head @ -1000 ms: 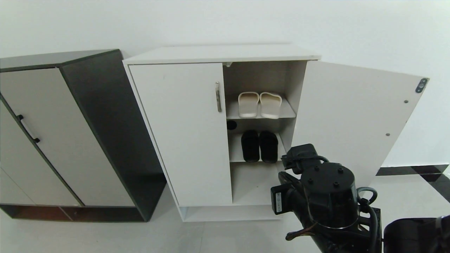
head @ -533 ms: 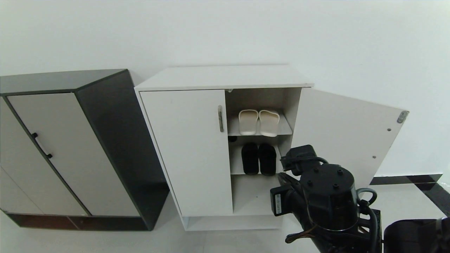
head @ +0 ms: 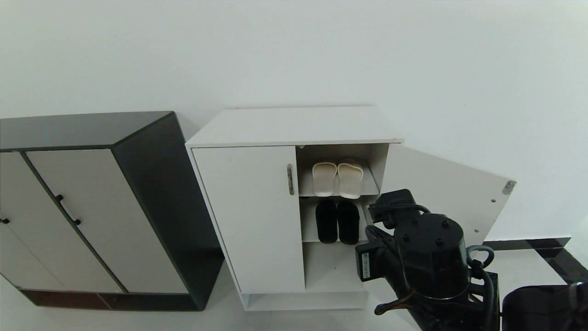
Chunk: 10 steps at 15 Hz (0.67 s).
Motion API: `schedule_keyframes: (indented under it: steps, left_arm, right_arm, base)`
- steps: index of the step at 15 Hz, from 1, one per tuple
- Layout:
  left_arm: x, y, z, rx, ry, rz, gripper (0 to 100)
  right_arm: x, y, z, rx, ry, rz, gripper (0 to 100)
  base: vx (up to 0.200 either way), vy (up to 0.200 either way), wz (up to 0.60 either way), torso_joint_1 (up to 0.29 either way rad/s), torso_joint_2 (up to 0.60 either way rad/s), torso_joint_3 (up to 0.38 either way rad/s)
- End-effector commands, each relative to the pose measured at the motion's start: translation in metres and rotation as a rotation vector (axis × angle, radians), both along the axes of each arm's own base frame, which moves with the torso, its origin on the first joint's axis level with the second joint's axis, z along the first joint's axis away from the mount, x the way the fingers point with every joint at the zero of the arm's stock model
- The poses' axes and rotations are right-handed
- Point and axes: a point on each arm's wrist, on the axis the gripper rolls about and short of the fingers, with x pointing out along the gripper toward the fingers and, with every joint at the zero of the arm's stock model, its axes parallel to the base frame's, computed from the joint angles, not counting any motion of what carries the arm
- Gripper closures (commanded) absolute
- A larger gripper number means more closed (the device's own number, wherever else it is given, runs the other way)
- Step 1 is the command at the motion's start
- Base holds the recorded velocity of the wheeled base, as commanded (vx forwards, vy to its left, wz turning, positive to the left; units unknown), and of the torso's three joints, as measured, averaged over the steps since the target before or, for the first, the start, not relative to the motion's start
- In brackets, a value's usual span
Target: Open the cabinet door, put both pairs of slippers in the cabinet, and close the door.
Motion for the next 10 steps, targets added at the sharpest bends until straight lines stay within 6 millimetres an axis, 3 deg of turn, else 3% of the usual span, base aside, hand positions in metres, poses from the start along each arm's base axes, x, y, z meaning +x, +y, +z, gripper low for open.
schedule_keyframes:
  steps: [1,10]
  left_arm:
    - [0.0001,0.0000,0.0000,0.000,0.001,0.001,100]
    - [0.0001,0.0000,0.0000,0.000,0.001,-0.001,100]
  right_arm:
    - [-0.0001,-0.0002,0.0002,0.000,0.000,0.001,100]
    - [-0.0007,-0.0009,-0.0013,-0.005,0.003,0.000,100]
  base:
    - [0.000,0.000,0.00,0.203,-0.51,-0.310]
    - [0.000,0.000,0.00,0.228,-0.54,-0.319]
